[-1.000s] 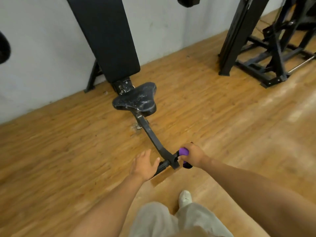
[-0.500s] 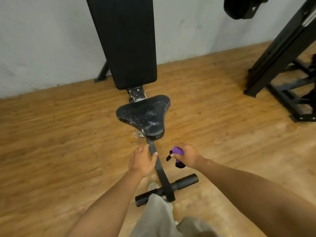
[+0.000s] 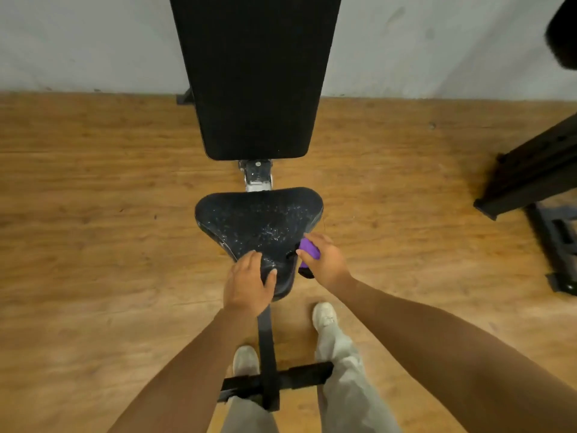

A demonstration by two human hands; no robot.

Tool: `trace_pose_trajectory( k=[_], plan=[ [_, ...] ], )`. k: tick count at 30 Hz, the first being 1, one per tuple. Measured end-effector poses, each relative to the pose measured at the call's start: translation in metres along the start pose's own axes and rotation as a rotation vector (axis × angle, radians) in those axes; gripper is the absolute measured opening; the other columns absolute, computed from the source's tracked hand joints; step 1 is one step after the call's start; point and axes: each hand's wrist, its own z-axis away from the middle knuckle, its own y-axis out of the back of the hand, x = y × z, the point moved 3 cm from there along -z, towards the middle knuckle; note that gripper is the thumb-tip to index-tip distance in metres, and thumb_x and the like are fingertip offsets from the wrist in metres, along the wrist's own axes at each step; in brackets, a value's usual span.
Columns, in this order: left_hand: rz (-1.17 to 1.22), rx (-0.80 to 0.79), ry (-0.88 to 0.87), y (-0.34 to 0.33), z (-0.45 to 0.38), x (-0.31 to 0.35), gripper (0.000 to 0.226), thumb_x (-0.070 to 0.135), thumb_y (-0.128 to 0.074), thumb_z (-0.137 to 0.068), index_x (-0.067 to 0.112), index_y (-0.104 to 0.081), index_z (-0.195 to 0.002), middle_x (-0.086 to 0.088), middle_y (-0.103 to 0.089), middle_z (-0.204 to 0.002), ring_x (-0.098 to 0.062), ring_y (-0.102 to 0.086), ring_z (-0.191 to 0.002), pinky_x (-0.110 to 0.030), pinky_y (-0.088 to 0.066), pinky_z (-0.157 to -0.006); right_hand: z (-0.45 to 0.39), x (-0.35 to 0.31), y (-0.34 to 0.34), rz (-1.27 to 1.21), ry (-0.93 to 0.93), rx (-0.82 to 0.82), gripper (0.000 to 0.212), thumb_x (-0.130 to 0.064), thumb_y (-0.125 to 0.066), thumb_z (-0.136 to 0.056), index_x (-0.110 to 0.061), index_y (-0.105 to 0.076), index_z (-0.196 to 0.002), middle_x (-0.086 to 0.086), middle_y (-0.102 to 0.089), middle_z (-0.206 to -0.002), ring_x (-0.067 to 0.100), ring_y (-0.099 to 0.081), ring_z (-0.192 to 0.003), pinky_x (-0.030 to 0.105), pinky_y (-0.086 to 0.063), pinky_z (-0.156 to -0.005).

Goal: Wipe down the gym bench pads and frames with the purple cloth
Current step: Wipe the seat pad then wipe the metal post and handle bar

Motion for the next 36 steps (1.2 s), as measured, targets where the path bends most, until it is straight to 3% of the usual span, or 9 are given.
trace_pose_trajectory(
  k=[4,7,9,11,14,18,23,31,36],
  plan=[
    [0.003,0.069,0.083,-0.029,-0.044,0.012,0.06,0.042,-0.04,-0.099,0.01,-0.027,-0.149,-0.005,-0.023,-0.158,-0.021,-0.019,-0.146,-0.034,-0.016,-0.12,-0.069,0.02,0.005,0.0,0.004,0.026,0.048,-0.021,-0.058,-0.093,-0.004,-0.046,-0.137,0.01,-0.042,-0.141,0.024,-0.043,-0.128,0.002,-0.024,-0.097],
    [0.045,0.124,0.115,-0.049,-0.075,0.026,0.06,0.04,-0.037,-0.1,0.011,-0.023,-0.151,-0.004,-0.016,-0.16,-0.02,-0.011,-0.148,-0.035,-0.009,-0.121,-0.114,0.034,0.007,-0.019,0.033,0.021,0.046,-0.011,-0.053,-0.096,0.0,-0.041,-0.139,0.013,-0.032,-0.147,0.02,-0.039,-0.128,-0.015,-0.019,-0.069],
    [0.056,0.141,0.142,-0.063,-0.091,0.03,0.059,0.04,-0.034,-0.101,0.012,-0.021,-0.152,-0.003,-0.012,-0.161,-0.017,-0.005,-0.149,-0.034,-0.004,-0.122,-0.135,0.04,0.003,-0.026,0.071,0.031,0.046,-0.005,-0.051,-0.096,0.002,-0.038,-0.14,0.015,-0.026,-0.149,0.012,-0.036,-0.122,-0.013,-0.023,-0.067],
    [-0.012,0.186,0.159,-0.076,-0.099,0.03,0.058,0.04,-0.028,-0.102,0.01,-0.022,-0.152,-0.005,-0.013,-0.161,-0.017,-0.005,-0.149,-0.036,-0.003,-0.122,-0.157,0.045,-0.008,0.043,0.117,0.048,0.047,-0.012,-0.05,-0.097,-0.002,-0.037,-0.142,0.013,-0.022,-0.153,0.012,-0.029,-0.13,-0.007,-0.023,-0.092],
    [-0.123,0.235,0.169,-0.088,-0.1,0.027,0.061,0.041,-0.025,-0.099,0.006,-0.027,-0.15,-0.009,-0.021,-0.159,-0.02,-0.012,-0.148,-0.04,-0.006,-0.121,-0.185,0.056,-0.029,0.211,0.166,0.072,0.046,-0.025,-0.046,-0.099,-0.008,-0.04,-0.142,0.01,-0.021,-0.156,0.026,-0.013,-0.145,0.029,-0.003,-0.12],
    [-0.144,0.259,0.155,-0.092,-0.101,0.026,0.061,0.039,-0.031,-0.098,0.005,-0.031,-0.148,-0.01,-0.024,-0.158,-0.02,-0.015,-0.148,-0.042,-0.013,-0.12,-0.236,0.055,-0.031,0.283,0.185,0.132,0.043,-0.024,-0.042,-0.1,-0.004,-0.045,-0.138,0.013,-0.031,-0.152,0.03,-0.022,-0.142,0.037,-0.012,-0.12],
    [-0.163,0.272,0.151,-0.093,-0.102,0.025,0.061,0.038,-0.033,-0.097,0.004,-0.035,-0.147,-0.011,-0.027,-0.156,-0.022,-0.018,-0.147,-0.045,-0.017,-0.119,-0.29,0.049,-0.023,0.173,0.032,-0.033,0.041,-0.024,-0.036,-0.102,-0.008,-0.042,-0.139,0.009,-0.041,-0.145,0.027,-0.04,-0.131,0.03,-0.032,-0.106],
    [-0.166,0.299,0.131,-0.092,-0.104,0.025,0.06,0.036,-0.034,-0.095,0.002,-0.038,-0.144,-0.013,-0.031,-0.154,-0.024,-0.022,-0.146,-0.047,-0.021,-0.118,-0.176,0.065,-0.042,0.404,0.436,-0.016,0.051,-0.031,-0.025,-0.103,-0.009,-0.025,-0.148,0.004,-0.02,-0.157,0.02,-0.005,-0.148,0.037,-0.008,-0.121],
    [-0.146,0.327,0.131,-0.093,-0.103,0.025,0.059,0.035,-0.036,-0.094,0.001,-0.041,-0.142,-0.012,-0.033,-0.153,-0.025,-0.025,-0.145,-0.048,-0.023,-0.117,-0.194,0.071,-0.035,0.545,0.662,-0.147,0.051,-0.033,-0.026,-0.102,-0.011,-0.03,-0.147,0.005,-0.026,-0.155,0.021,-0.015,-0.146,0.037,-0.012,-0.12]
  ],
)
